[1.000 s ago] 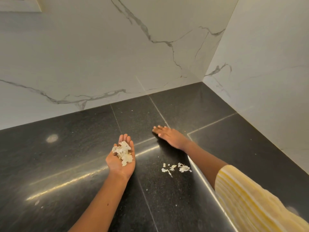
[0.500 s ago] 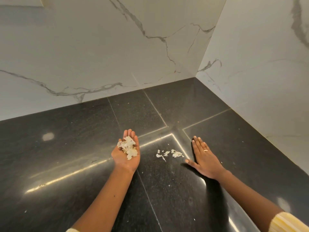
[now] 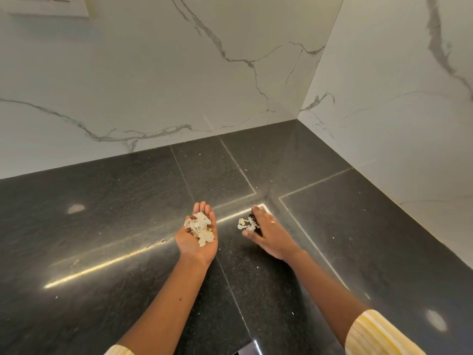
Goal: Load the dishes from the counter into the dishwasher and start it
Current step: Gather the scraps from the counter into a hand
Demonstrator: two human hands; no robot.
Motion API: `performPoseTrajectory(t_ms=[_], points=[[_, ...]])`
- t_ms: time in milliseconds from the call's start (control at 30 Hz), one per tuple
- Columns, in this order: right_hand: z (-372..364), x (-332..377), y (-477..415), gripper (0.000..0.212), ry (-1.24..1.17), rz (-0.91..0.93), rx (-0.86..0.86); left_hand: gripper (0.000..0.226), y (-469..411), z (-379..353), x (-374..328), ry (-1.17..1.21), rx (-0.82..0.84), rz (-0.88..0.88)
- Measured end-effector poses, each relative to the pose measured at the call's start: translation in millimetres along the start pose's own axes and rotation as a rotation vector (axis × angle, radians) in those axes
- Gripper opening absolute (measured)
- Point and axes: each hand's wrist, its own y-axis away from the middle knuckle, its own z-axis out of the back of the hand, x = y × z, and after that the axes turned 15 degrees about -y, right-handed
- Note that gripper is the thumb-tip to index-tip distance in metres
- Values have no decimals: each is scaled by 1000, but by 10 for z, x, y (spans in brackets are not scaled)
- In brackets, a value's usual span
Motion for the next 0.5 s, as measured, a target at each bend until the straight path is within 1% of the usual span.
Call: performPoseTrajectory(t_ms=[33, 67, 100, 167, 200, 233, 267, 333, 433, 500], points=[[-12, 29, -12, 96, -154, -47, -82, 43, 12, 5, -5, 0, 0, -3], [-32, 73, -33, 94, -241, -86, -150, 43, 22, 13, -12, -1, 1, -8], [-66, 121, -70, 92, -235, -107, -183, 43, 32, 21, -19, -2, -1, -13], [-176, 193, -152, 84, 16, -87, -150, 43, 44, 44, -26, -4, -7, -20], [-228, 233, -178, 75, 105, -64, -135, 43, 45, 56, -19, -4, -9, -21], [-266, 257, -198, 65, 136, -41, -127, 43, 45, 67, -9, -3, -12, -19], [-290, 273, -201, 55, 126, -15, -120, 43, 44, 75, 5, -1, -15, -15], [-311, 287, -151, 43, 57, 47, -99, 43, 45, 86, 45, -3, -21, -3], [-259, 245, 4, 34, -33, 96, -113, 43, 55, 83, 112, -10, -19, 16], [-207, 186, 112, 33, -27, 84, -128, 43, 71, 66, 143, -18, -11, 24]])
